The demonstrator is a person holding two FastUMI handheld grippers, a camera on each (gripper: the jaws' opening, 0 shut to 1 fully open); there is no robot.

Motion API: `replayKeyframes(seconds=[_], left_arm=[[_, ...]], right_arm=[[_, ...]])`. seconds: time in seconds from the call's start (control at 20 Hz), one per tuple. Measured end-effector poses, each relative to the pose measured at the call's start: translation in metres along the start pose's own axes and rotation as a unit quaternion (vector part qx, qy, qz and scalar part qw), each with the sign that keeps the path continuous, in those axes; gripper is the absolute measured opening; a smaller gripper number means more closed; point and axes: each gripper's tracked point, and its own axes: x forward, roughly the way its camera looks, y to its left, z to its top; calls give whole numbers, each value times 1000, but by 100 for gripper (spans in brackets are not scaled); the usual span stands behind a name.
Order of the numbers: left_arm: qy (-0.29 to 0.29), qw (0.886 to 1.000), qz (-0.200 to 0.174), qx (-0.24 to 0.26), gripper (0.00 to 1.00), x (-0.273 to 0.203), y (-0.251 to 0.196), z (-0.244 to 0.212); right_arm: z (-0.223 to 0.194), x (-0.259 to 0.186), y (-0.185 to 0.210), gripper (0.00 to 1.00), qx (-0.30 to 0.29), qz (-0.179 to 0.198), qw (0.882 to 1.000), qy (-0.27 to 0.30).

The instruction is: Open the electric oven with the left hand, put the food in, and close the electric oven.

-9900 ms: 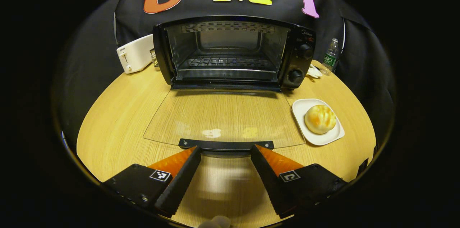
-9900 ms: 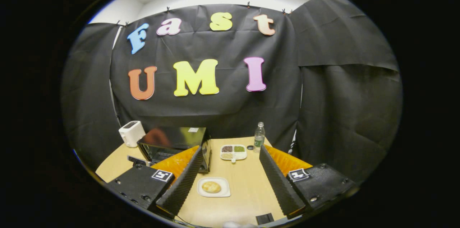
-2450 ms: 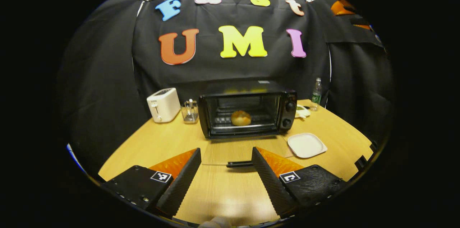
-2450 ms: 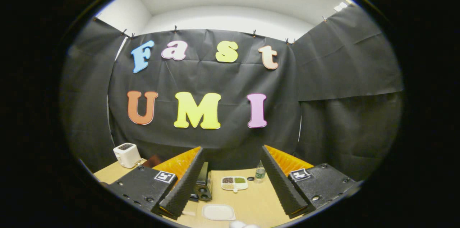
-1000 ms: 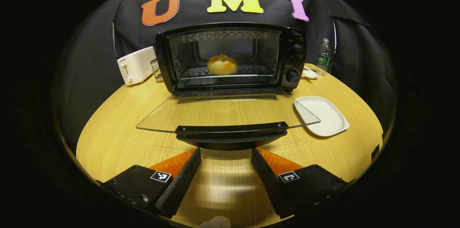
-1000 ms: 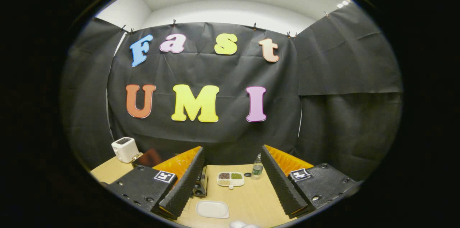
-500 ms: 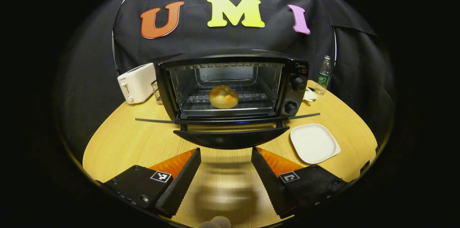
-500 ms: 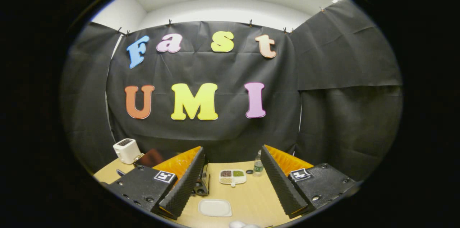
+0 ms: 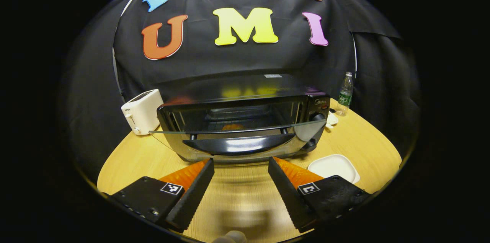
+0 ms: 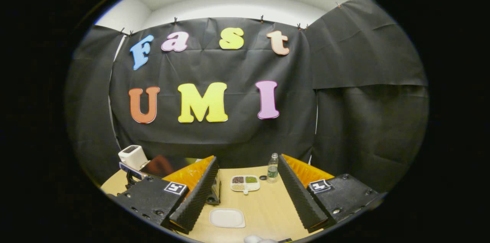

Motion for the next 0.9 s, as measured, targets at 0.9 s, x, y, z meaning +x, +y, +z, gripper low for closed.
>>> replayKeyframes(seconds=[0.9], left_arm=[[-29, 999, 10, -8, 89, 10, 7, 46]], right_arm=[[1, 8, 1, 96, 5, 6, 1000, 7]])
